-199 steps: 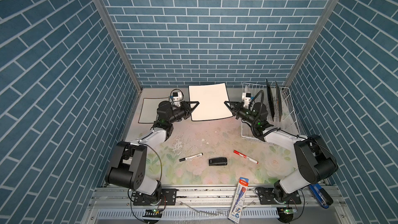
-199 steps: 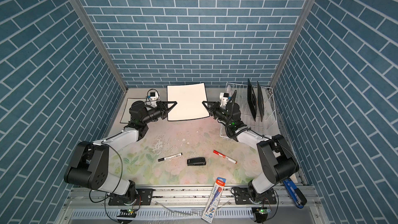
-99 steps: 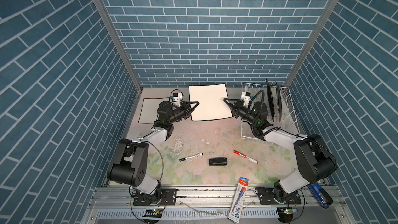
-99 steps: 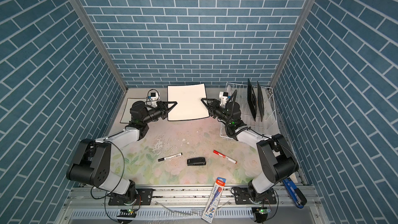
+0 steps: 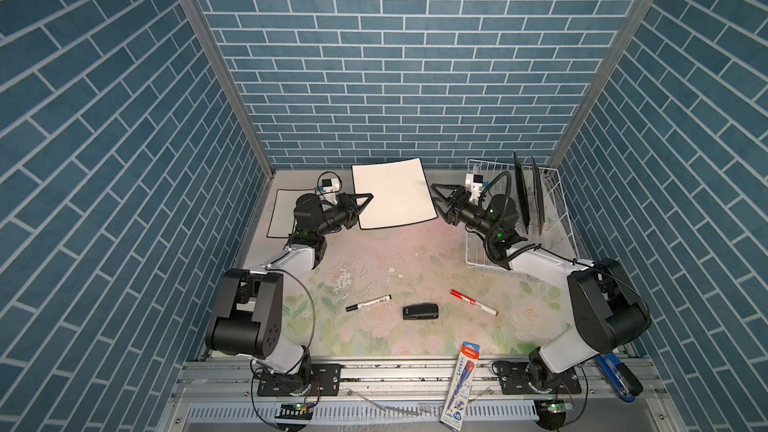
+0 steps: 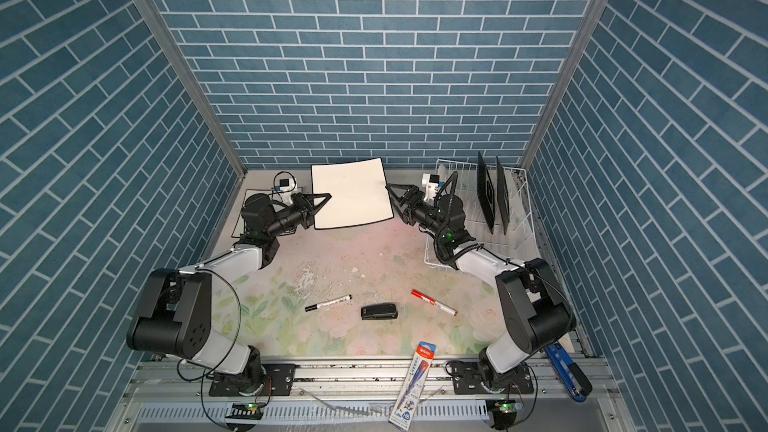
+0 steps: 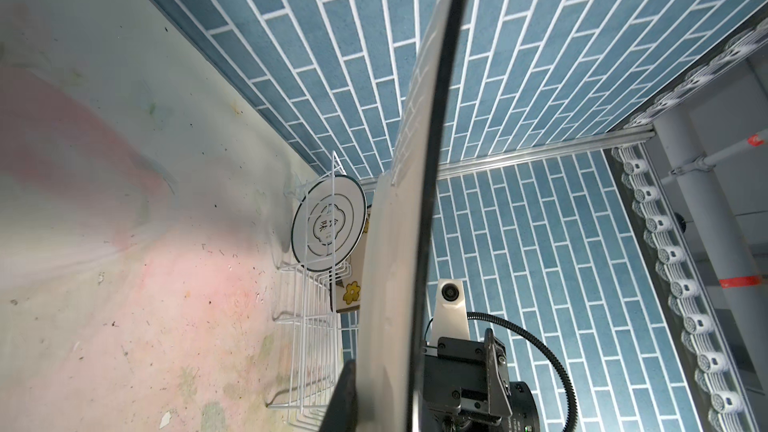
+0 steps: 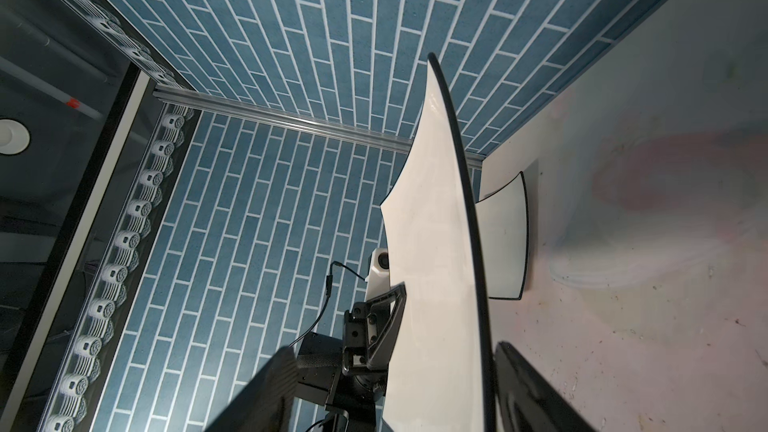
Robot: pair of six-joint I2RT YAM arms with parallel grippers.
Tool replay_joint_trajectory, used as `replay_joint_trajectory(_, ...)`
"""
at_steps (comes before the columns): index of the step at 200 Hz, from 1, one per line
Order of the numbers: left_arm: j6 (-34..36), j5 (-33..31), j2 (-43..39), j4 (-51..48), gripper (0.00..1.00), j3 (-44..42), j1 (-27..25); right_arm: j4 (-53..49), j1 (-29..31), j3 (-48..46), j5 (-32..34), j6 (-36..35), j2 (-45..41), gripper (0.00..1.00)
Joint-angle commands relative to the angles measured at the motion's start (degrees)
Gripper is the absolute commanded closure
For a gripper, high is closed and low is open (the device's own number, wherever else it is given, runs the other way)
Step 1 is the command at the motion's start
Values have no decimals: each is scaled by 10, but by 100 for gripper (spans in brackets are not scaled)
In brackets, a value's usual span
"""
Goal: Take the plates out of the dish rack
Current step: 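Open the right gripper to release the plate while the left gripper pulls it away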
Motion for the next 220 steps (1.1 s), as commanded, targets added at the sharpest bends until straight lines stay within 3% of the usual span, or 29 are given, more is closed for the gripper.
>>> replay_joint_trajectory(1,-22,-8,-23,94,100,15,24,21,-2,31,-12,14,2,23)
replay_joint_trajectory(69,-12,-71,-54,106,100,-25,59,-2,-6,40,-13,5,-7,20)
replay_joint_trajectory(126,41,-195,-109,80,100,-86,64,-28,-7,39,-9,-19,-23,20)
replay_joint_trajectory(166,17,-317,-124,125,100,-146,66,-29,-7,44,-14,-20,-20,20)
replay_joint_trajectory(220,-15,-423,-99,209,100,-186,82,-34,-7,74,-39,-19,0,20)
